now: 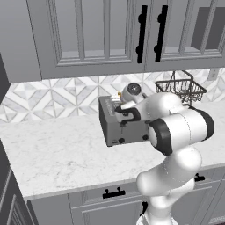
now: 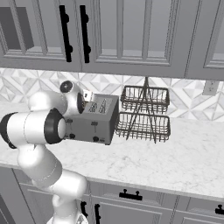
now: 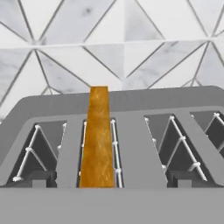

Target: Start the toaster. Once the lever pops up, take the bread to the plate on the dining counter.

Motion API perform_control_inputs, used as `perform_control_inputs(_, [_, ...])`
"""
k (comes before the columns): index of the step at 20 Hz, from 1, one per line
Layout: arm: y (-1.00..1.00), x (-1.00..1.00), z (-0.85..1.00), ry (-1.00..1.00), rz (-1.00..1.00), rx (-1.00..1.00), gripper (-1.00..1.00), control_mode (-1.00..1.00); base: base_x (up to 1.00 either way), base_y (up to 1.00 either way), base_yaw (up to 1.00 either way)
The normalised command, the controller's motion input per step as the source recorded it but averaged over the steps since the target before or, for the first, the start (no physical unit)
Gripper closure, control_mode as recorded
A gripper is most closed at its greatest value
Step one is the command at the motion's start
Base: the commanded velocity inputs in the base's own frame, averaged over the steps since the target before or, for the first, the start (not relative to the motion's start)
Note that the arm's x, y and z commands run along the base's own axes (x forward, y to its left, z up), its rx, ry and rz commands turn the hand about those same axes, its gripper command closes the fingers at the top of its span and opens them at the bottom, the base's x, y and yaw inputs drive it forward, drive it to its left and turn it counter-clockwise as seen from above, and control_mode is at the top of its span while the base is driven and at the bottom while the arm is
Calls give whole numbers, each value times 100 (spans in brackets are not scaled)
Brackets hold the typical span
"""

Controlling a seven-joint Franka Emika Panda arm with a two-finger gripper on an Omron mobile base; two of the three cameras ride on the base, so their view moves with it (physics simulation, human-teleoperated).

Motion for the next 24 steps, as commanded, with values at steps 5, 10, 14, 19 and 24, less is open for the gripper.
perform_control_inputs(5, [0,3,-10,-13,0,1,100,-100,0,0,0])
perform_control_inputs(10, [0,6,-14,-1,0,3,100,-100,0,0,0])
perform_control_inputs(14, [0,0,11,-6,0,5,100,-100,0,0,0])
perform_control_inputs(19, [0,-4,46,-6,0,3,100,-100,0,0,0])
perform_control_inputs(24, [0,-15,58,-6,0,0,100,-100,0,0,0])
